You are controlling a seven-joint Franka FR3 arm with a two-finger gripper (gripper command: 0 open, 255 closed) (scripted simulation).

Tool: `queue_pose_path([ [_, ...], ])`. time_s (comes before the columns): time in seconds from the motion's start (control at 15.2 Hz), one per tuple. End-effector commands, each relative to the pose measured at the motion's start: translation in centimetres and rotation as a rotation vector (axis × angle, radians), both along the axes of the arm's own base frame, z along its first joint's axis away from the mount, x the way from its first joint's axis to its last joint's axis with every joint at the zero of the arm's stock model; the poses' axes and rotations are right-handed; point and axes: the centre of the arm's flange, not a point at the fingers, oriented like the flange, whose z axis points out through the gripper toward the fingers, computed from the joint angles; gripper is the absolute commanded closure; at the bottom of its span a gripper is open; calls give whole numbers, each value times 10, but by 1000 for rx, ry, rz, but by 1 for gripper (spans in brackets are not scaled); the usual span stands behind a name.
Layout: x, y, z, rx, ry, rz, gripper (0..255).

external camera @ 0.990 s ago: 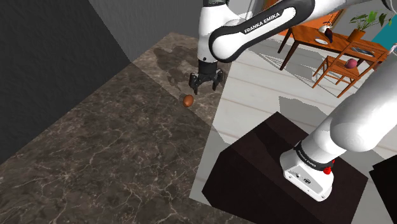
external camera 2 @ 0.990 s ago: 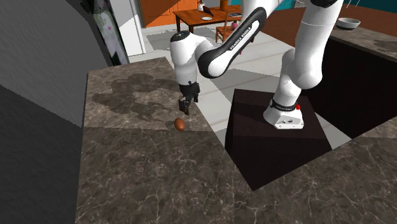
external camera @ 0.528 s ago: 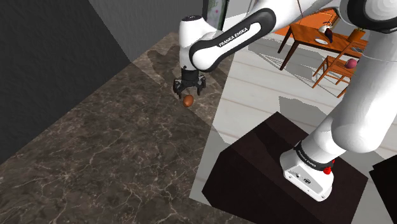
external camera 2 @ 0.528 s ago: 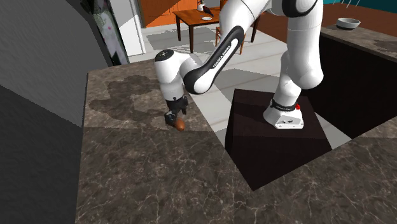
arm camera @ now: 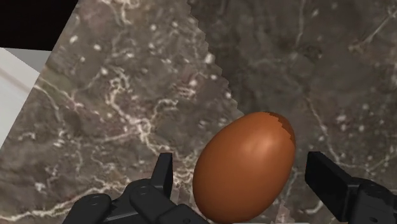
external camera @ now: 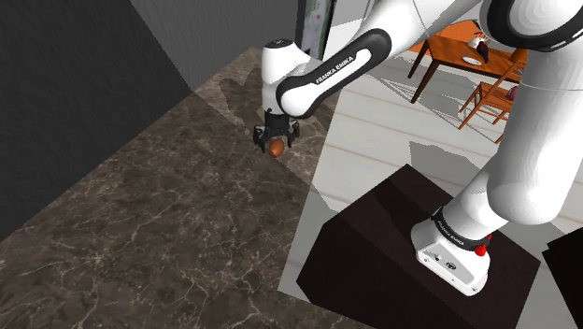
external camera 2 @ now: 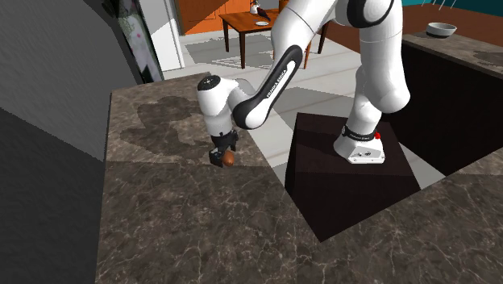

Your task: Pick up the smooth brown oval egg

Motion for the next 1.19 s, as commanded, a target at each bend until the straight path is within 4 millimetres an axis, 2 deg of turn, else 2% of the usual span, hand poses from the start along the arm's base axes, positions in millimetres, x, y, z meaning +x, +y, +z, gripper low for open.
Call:
queue_pose_path([
  [0.0, 0, 0, -2, 0, -1, 0, 255],
  [0.59, 0, 1, -2, 0, -1, 0, 255],
  [1.12, 0, 1, 40, 0, -1, 0, 255],
])
